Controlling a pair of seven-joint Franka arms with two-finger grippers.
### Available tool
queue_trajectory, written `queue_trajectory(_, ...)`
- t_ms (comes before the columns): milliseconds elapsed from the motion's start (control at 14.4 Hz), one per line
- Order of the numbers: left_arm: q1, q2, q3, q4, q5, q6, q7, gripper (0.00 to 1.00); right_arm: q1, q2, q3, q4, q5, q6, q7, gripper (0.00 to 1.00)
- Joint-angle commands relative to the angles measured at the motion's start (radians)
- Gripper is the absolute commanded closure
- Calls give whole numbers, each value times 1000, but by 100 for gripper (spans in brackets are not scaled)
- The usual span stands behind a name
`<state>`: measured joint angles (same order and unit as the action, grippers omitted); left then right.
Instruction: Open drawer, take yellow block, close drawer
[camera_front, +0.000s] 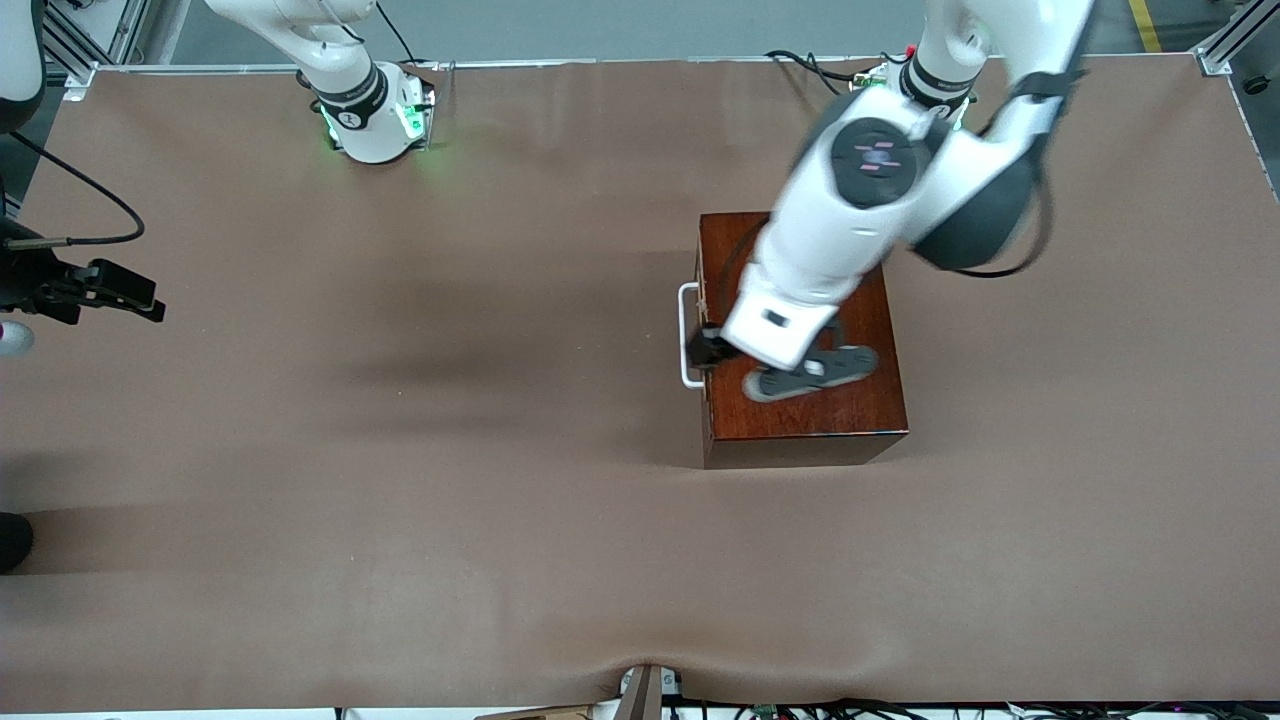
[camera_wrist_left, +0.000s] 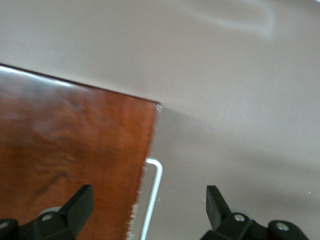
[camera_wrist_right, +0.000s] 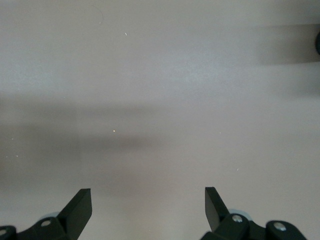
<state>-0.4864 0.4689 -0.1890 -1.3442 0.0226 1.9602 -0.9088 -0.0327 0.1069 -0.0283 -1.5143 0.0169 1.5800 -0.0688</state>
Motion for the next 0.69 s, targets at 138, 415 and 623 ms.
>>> queue_trajectory(138, -147, 137, 14, 102, 157, 20, -91, 0, -7, -9, 5, 3, -15, -12, 15, 0)
queue_trajectory(415, -259, 232, 58, 129, 238, 19, -53, 0, -7, -10, 7, 3, -15, -12, 15, 0)
queue_trajectory(623, -320, 267, 111, 131, 235, 5, -4, 0, -7, -10, 7, 3, -15, -12, 15, 0)
